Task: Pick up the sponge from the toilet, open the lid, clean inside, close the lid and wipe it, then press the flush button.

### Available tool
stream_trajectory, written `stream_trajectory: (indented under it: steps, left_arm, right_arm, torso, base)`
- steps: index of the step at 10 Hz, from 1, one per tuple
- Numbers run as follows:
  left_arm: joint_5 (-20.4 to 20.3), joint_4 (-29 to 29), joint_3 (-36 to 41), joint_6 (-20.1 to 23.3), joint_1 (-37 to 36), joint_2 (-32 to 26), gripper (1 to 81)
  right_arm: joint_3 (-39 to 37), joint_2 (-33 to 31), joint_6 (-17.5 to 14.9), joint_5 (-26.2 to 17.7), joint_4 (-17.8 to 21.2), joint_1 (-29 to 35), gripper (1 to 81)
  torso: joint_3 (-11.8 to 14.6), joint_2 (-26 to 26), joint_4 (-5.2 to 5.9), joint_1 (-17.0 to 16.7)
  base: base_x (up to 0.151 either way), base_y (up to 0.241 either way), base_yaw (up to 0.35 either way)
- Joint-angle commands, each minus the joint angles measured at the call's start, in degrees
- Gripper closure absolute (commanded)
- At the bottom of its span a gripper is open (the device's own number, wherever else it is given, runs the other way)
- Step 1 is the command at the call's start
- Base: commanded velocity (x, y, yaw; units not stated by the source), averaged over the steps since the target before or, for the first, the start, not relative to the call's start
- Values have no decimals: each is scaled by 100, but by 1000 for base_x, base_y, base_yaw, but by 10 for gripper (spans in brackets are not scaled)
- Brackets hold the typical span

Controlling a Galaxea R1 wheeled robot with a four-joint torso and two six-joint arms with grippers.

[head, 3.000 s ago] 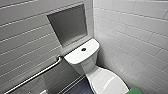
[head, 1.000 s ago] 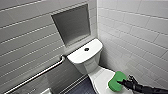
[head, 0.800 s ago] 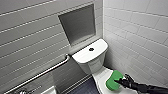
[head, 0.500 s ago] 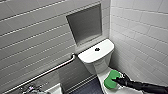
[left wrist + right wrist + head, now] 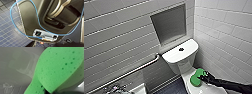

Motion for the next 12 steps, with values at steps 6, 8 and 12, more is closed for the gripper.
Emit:
stream_trajectory:
  steps: [6,8,12]
  left_arm:
    - [574,37,-30,13,75,-121,10]
    - [574,37,-30,13,84,-112,10]
    - [574,54,-30,22,83,-68,10]
  right_arm:
    - [-705,269,29,159,174,-159,811]
    - [-213,-171,29,273,165,-369,811]
    - [972,-1232,21,922,165,-914,811]
  torso:
    - [0,0,0,0]
    - [0,0,2,0]
    - [0,0,2,0]
  base:
    - [0,0,0]
    - [0,0,0]
    - [0,0,0]
